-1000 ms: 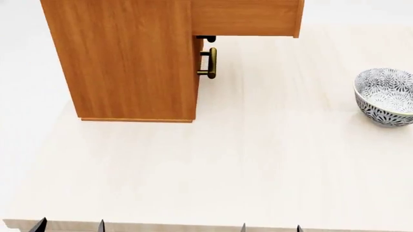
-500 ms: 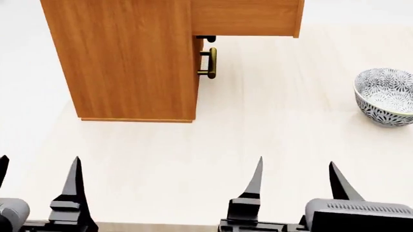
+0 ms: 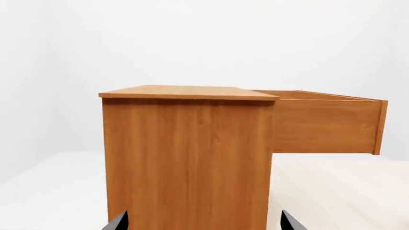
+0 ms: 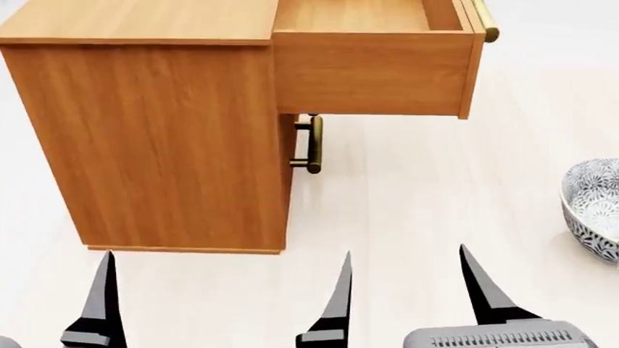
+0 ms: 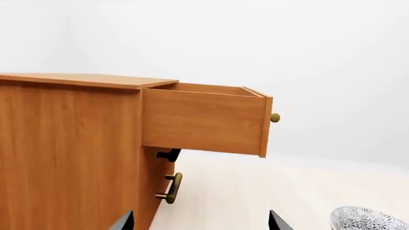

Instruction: Put the bowl on top of the cabinet.

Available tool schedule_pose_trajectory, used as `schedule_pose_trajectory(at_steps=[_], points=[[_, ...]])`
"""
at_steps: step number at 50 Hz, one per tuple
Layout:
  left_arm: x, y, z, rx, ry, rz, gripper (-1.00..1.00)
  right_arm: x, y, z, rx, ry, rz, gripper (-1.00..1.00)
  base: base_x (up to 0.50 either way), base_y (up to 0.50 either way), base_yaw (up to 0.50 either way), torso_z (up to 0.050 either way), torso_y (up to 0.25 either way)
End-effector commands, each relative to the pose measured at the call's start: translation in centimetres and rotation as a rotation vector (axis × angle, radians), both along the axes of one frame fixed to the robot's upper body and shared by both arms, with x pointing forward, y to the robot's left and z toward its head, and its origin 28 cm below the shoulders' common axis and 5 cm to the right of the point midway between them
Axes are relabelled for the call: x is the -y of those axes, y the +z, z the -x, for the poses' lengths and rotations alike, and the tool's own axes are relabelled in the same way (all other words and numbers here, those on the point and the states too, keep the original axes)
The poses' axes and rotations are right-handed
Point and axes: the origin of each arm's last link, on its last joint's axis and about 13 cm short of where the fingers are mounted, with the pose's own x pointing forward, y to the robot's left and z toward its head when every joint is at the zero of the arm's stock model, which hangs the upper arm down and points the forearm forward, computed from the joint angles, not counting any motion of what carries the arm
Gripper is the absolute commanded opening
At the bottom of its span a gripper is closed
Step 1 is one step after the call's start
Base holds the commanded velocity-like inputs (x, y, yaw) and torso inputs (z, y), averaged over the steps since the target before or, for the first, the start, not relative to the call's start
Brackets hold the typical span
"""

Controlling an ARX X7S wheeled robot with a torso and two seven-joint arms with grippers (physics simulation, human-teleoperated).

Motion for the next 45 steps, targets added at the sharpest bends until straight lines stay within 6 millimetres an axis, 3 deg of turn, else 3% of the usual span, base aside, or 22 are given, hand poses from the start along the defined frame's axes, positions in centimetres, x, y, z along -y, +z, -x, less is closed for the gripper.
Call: schedule_pose_trajectory(at_steps=[1, 30, 31, 45], points=[[-0.22, -0.19, 0.21, -0.006, 0.005, 0.004, 1.0, -0.21, -0.01, 0.15, 0.001, 0.009, 0.013, 1.0, 0.5, 0.0, 0.0, 0.0, 0.0], [-0.4, -0.65, 0.2, -0.02, 0.011, 0.004, 1.0, -0.43, 0.13, 0.33, 0.043, -0.006, 0.043, 1.0, 0.5, 0.0, 0.0, 0.0, 0.001], [-0.38, -0.63, 0.3, -0.019, 0.011, 0.004, 1.0, -0.57, 0.0, 0.36, -0.014, 0.013, 0.057, 1.0, 0.0, 0.0, 0.0, 0.0, 0.0], [-0.33, -0.68, 0.43, -0.024, 0.01, -0.004, 1.0, 0.0, 0.37, 0.19, -0.006, 0.007, 0.016, 1.0, 0.0, 0.0, 0.0, 0.0, 0.0]])
